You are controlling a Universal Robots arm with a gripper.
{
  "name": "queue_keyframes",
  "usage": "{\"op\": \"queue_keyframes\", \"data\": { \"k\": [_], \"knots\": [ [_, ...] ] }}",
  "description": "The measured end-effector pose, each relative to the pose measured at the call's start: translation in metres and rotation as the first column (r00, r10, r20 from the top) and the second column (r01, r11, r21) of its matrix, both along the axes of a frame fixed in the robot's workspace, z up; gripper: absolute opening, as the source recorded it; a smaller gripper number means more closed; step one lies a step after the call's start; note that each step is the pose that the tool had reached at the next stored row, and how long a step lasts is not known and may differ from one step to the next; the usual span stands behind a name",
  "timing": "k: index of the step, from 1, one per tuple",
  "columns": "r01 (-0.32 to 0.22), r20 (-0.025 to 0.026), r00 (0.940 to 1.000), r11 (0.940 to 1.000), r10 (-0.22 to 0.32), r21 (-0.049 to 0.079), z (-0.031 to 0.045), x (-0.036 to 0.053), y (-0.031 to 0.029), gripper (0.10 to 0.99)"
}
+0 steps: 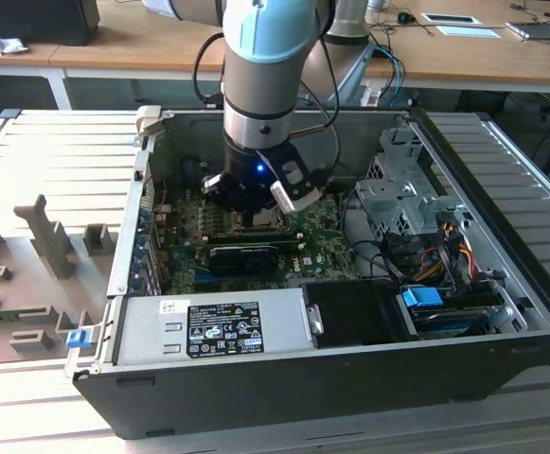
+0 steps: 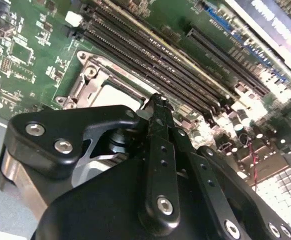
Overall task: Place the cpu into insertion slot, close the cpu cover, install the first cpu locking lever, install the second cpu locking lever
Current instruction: 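Install the second cpu locking lever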
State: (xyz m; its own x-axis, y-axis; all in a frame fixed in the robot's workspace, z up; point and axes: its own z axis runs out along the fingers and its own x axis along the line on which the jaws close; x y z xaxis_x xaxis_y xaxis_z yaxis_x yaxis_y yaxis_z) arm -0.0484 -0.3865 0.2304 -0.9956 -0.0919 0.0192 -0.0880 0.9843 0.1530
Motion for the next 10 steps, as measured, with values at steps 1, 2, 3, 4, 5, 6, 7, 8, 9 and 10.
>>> {"op": "queue_keyframes", "data": {
  "k": [1,2,3,4,5,6,7,8,9,10],
  "knots": [
    [0.0,0.0,1.0,1.0,0.0,0.0,0.0,-0.0006,-0.0009,0.106],
    [0.0,0.0,1.0,1.0,0.0,0.0,0.0,-0.0019,-0.0019,0.106],
    [0.0,0.0,1.0,1.0,0.0,0.0,-0.0001,-0.0035,-0.0023,0.106],
    [-0.002,0.0,1.0,1.0,0.002,0.001,-0.0008,-0.0063,-0.0025,0.106],
    [-0.016,0.0,0.9999,0.9999,0.016,0.004,-0.0031,-0.0077,-0.0026,0.106],
    [-0.034,0.0,0.9994,0.9994,0.034,0.005,-0.0051,-0.0081,-0.0027,0.106],
    [-0.049,0.0,0.9988,0.9988,0.049,0.006,-0.0066,-0.0083,-0.0026,0.106],
    [-0.061,0.0,0.9982,0.9981,0.061,0.007,-0.008,-0.0085,-0.0026,0.106],
    [-0.07,0.0002,0.9975,0.9975,0.07,0.009,-0.0096,-0.0091,-0.0026,0.106],
    [-0.077,0.0003,0.997,0.997,0.077,0.01,-0.0109,-0.0097,-0.0026,0.106]
  ]
}}
